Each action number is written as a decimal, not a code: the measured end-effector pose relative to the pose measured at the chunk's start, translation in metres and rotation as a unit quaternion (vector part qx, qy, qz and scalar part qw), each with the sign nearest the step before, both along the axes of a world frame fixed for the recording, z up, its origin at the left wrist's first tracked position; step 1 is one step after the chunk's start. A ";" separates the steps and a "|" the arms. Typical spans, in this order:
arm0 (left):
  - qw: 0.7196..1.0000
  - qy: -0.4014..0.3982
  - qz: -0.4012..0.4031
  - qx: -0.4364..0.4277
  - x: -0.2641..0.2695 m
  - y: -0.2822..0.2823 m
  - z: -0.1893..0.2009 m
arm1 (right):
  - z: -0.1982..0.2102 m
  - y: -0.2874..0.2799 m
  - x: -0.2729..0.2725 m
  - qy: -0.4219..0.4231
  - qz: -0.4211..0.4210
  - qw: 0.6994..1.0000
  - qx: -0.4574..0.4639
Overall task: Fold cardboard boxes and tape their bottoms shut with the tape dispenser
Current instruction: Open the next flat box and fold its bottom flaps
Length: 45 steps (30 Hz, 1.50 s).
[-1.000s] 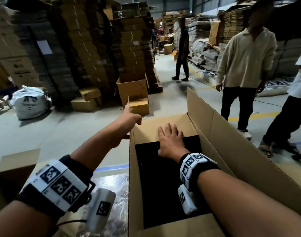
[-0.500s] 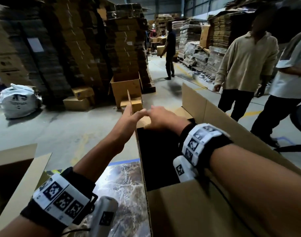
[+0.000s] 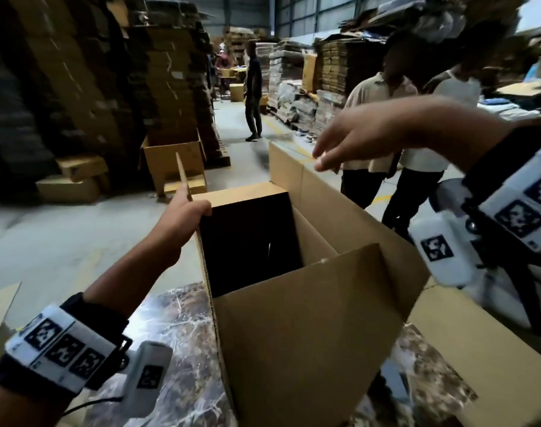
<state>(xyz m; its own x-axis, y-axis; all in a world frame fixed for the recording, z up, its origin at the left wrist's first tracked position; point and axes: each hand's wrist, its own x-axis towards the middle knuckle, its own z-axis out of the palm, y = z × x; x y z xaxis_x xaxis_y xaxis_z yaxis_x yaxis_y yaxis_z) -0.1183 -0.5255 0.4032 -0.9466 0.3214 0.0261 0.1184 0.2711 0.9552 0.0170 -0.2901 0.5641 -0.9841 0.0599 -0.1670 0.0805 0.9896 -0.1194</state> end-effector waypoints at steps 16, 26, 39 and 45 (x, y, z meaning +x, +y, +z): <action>0.997 -0.030 0.022 0.064 0.142 -0.005 0.010 | -0.220 -0.052 0.045 0.001 0.075 0.997 -0.011; 0.990 0.035 0.014 -0.133 0.133 0.048 -0.015 | -0.264 -0.053 0.052 0.052 0.082 0.992 -0.085; 0.836 0.193 -0.113 -0.502 0.120 0.054 -0.089 | -0.247 -0.016 0.065 0.175 -0.015 0.957 -0.230; 0.851 0.204 -0.012 -0.483 0.127 0.054 -0.100 | -0.188 -0.011 0.086 0.253 0.047 0.925 -0.280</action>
